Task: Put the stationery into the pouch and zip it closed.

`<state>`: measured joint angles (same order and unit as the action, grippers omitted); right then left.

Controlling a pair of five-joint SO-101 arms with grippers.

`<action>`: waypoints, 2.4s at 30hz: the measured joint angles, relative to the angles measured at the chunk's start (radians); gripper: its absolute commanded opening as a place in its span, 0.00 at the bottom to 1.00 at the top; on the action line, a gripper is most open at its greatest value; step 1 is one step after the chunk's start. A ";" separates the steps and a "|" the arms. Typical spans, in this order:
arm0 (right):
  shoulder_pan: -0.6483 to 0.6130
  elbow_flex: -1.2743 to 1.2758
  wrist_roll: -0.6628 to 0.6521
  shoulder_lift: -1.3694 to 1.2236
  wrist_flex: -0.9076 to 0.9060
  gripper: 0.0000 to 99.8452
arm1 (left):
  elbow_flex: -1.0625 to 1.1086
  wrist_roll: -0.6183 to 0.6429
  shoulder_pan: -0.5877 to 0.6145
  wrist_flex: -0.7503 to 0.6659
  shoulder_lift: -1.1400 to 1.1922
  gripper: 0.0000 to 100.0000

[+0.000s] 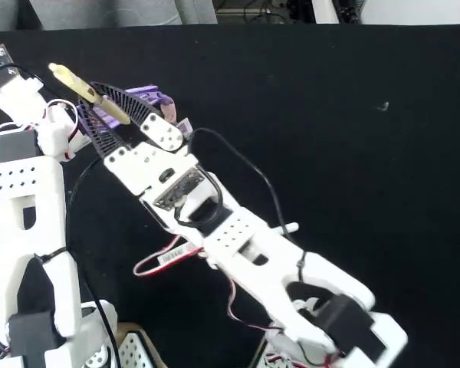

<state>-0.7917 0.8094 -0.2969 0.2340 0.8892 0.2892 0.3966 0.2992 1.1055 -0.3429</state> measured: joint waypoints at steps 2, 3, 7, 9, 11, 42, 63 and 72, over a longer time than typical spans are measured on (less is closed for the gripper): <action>0.000 -0.003 0.002 -0.043 0.058 0.01 | 0.000 0.000 0.000 0.000 0.000 0.03; 0.000 -0.005 0.002 -0.063 0.083 0.01 | 0.000 0.000 0.000 0.000 0.000 0.03; 0.025 -0.006 0.003 -0.126 0.138 0.01 | 0.000 0.000 0.000 0.000 0.000 0.03; 0.049 -0.002 0.003 -0.135 0.161 0.01 | 0.000 0.000 0.000 0.000 0.000 0.03; 0.066 0.031 0.005 -0.135 0.172 0.01 | 0.000 0.000 0.000 0.000 0.000 0.03; 0.074 -0.071 0.066 0.031 -0.585 0.14 | 0.005 0.000 0.000 -0.005 0.000 0.03; 0.193 0.025 -0.468 0.671 -1.792 0.14 | 0.005 0.000 0.000 -0.005 0.000 0.03; 0.193 0.224 -0.583 0.565 -1.760 0.14 | 0.005 0.000 0.000 -0.005 0.000 0.03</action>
<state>-0.5984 1.0334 -0.8800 0.7986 -0.8707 0.2938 0.3966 0.2992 1.1009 -0.3429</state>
